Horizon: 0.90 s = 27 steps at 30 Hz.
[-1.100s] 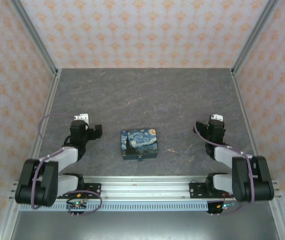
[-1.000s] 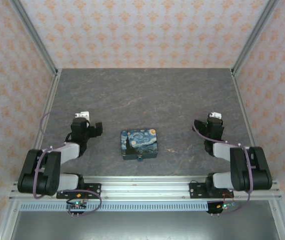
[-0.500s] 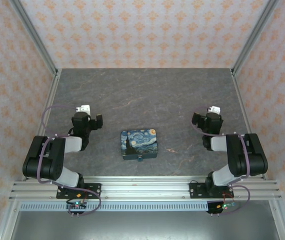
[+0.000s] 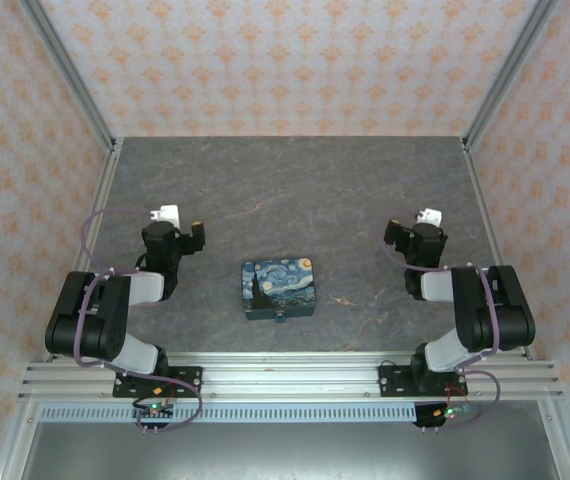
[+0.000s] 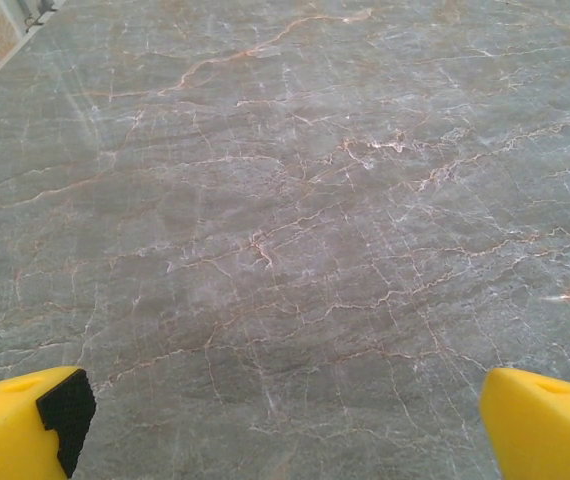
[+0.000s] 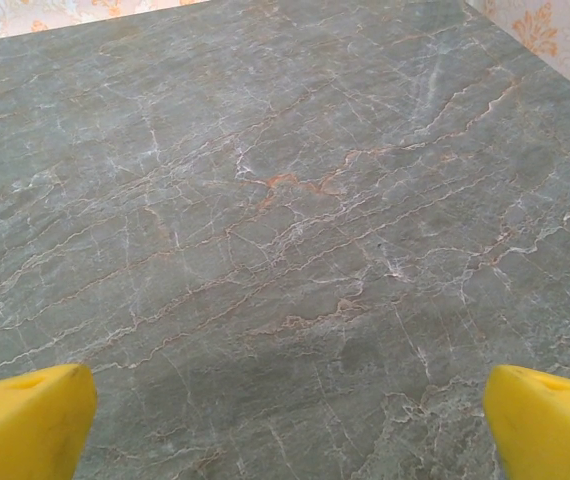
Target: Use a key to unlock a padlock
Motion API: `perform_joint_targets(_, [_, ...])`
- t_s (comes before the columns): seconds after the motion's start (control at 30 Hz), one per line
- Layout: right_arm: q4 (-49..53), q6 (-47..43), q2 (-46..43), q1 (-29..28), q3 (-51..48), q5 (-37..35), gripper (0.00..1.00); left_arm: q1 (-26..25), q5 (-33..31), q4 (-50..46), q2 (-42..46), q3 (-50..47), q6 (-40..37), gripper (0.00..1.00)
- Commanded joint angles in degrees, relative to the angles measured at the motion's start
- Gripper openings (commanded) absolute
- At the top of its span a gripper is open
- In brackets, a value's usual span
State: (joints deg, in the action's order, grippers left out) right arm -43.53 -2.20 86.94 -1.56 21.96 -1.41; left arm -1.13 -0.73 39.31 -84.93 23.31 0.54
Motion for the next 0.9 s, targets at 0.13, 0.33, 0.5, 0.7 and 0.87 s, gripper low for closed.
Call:
perform_joint_targets(0.13, [11.10, 0.18, -6.55, 0.35, 6.14, -1.33, 0.99, -0.34, -5.55, -11.03, 4.72, 7.21, 0.59, 1.00])
perform_joint_targets(0.33, [26.65, 9.22, -12.69, 0.42, 12.68, -1.18, 0.99, -0.42, -6.59, -24.61, 11.11, 12.31, 4.28, 1.00])
perform_joint_targets(0.5, [33.43, 17.65, -17.51, 0.71, 16.17, 9.65, 0.99, -0.82, -4.25, -41.47, 16.19, 19.46, 11.20, 1.00])
perform_joint_targets(0.7, [41.19, 27.08, -18.53, -0.60, 18.91, 28.67, 0.93, -2.60, 6.39, -59.76, 19.61, 24.39, 23.43, 1.00])
perform_joint_targets(0.87, [52.48, 28.23, -18.60, -9.52, 20.24, 31.65, 0.85, -9.46, 13.39, -63.85, 21.89, 21.19, 31.74, 1.00])
